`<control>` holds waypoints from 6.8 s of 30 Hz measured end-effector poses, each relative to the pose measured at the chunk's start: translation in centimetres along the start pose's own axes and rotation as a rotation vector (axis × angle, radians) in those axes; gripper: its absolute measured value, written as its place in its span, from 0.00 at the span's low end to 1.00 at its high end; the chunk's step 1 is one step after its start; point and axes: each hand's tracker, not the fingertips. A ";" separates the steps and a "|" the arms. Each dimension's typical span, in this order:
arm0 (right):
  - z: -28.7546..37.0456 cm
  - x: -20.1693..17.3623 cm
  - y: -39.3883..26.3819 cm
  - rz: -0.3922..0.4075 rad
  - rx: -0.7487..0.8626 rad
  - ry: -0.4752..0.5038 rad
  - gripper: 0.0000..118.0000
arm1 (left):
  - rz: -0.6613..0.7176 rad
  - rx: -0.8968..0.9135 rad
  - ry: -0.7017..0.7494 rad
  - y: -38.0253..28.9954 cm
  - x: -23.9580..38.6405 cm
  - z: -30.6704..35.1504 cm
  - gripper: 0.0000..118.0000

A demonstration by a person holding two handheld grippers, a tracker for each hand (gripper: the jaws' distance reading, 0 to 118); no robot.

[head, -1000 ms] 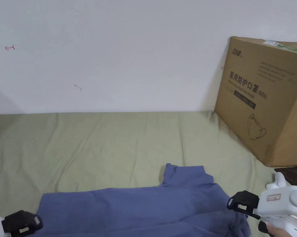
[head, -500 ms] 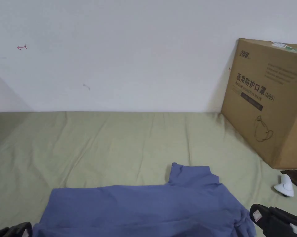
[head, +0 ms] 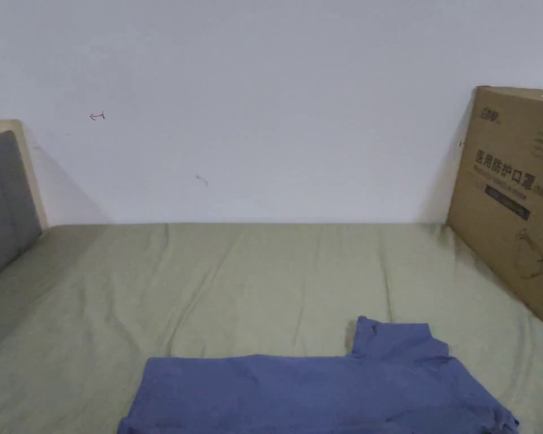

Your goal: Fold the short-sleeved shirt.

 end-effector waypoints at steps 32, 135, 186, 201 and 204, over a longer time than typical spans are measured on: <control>-13.0 19.0 -1.4 -0.306 -0.576 -0.441 0.67 | -0.003 0.074 -0.015 -0.2 2.4 1.5 0.05; -26.3 17.1 11.1 0.013 -0.380 -0.375 0.01 | -0.069 0.248 -0.087 10.3 0.4 -0.4 0.00; 3.9 -6.7 2.4 0.164 0.424 -0.216 0.01 | -0.065 0.638 -0.277 -0.7 6.2 20.7 0.00; 3.1 -6.5 3.2 0.014 0.213 -0.181 0.01 | 0.676 -0.043 -0.676 -5.6 -13.9 -2.2 1.00; 2.4 -7.3 3.8 0.028 0.171 -0.178 0.01 | 0.739 0.023 -0.938 -6.3 -11.1 -2.1 1.00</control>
